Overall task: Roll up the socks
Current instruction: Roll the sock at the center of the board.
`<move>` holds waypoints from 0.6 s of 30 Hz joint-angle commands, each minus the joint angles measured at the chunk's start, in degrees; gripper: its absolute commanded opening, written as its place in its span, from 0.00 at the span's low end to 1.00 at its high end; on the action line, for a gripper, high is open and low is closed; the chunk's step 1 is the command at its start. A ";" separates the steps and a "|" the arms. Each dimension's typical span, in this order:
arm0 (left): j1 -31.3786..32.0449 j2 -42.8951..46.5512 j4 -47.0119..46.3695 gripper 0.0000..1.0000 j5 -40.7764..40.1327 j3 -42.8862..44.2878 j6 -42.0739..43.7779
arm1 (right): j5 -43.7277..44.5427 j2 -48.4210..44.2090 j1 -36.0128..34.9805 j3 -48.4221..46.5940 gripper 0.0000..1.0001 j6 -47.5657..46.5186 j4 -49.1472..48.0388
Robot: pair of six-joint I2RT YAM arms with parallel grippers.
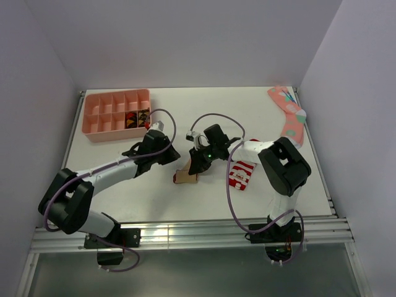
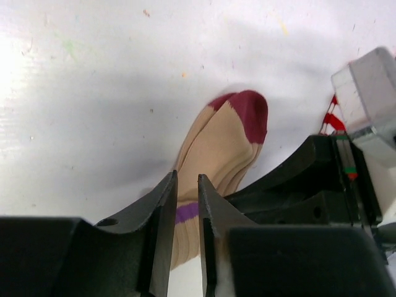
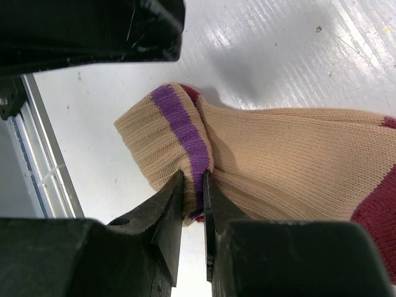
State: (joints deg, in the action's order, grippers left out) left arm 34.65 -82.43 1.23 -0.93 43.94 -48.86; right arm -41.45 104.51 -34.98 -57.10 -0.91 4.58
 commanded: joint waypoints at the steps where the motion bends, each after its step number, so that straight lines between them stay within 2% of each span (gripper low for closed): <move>1: -0.64 -1.06 -5.53 0.26 0.40 0.88 -0.10 | 2.78 1.31 -0.35 -0.99 0.14 -1.20 3.24; 5: -3.27 -7.20 -11.16 0.31 8.03 2.45 2.89 | 3.57 1.22 -1.31 -0.73 0.13 -1.38 2.98; 6: -3.63 -8.78 -12.65 0.32 12.14 3.51 3.68 | 3.57 1.40 -1.40 -0.99 0.13 -1.38 3.15; 10: -4.68 -16.68 -16.35 0.41 17.27 6.24 7.46 | 3.48 1.75 -1.49 -0.91 0.13 -1.12 2.98; 14: -6.96 -20.39 -26.34 0.48 24.73 4.57 8.52 | 3.40 1.84 -1.49 -0.73 0.13 -1.11 2.72; 18: -8.02 -23.64 -28.21 0.53 31.50 5.71 12.64 | 3.13 2.10 -1.58 -0.90 0.12 -1.11 2.72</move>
State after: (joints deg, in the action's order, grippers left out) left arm 27.40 -104.81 -19.92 22.50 48.03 -41.04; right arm -40.49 104.73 -35.66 -57.41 -0.95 4.78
